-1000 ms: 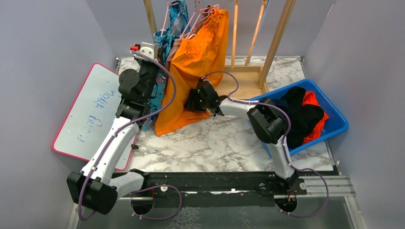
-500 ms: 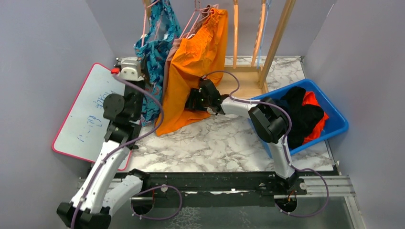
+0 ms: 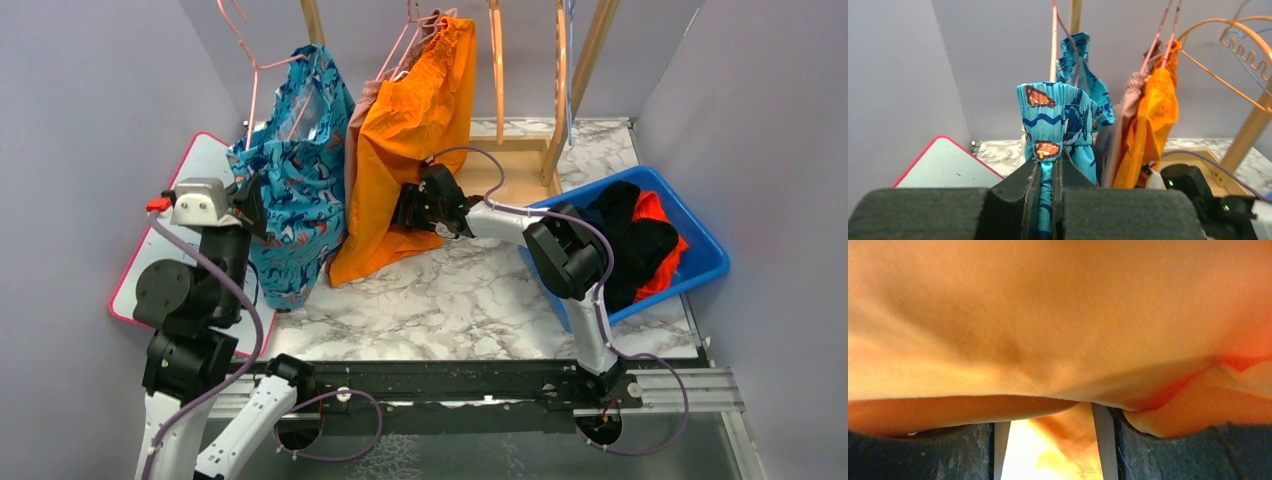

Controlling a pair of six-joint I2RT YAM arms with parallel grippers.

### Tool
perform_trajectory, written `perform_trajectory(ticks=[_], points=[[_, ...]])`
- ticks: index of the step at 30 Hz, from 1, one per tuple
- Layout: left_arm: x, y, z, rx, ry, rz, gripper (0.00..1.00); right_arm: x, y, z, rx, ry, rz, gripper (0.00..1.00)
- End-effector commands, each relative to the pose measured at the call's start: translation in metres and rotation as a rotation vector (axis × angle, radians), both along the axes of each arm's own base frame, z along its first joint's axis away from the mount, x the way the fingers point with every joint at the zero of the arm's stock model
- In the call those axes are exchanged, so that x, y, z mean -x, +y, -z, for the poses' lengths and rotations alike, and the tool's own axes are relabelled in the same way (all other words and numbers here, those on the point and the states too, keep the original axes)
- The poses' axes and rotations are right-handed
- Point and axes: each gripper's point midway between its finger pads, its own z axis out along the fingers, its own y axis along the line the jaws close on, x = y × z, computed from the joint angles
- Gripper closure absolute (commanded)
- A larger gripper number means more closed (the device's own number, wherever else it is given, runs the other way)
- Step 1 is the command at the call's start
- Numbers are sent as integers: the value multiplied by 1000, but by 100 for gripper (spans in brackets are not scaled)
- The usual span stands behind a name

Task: Remove the shorts from the hanger
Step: Pick up the hanger from the clothes rod.

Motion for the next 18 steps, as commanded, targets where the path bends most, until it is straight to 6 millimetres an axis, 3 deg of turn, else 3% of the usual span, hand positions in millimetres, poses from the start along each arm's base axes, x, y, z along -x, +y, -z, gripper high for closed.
perform_trajectory(ticks=[1, 4, 7, 9, 15, 18], points=[[23, -16, 15, -28, 31, 131, 100, -4, -6, -20, -21, -30, -15, 39], [33, -14, 26, 8, 36, 141, 100, -1, -4, -20, -19, -19, -47, 39], [39, 22, 33, 109, 86, -46, 100, -2, -5, -23, -15, -21, -41, 36], [46, 31, 28, 118, 112, -84, 100, -5, -6, -26, -11, -22, -33, 36], [71, -6, 5, 12, 148, 168, 100, -4, -5, -33, -17, -19, -43, 36], [79, -2, 4, 41, 260, 152, 100, 3, -7, -33, -20, -10, -57, 35]])
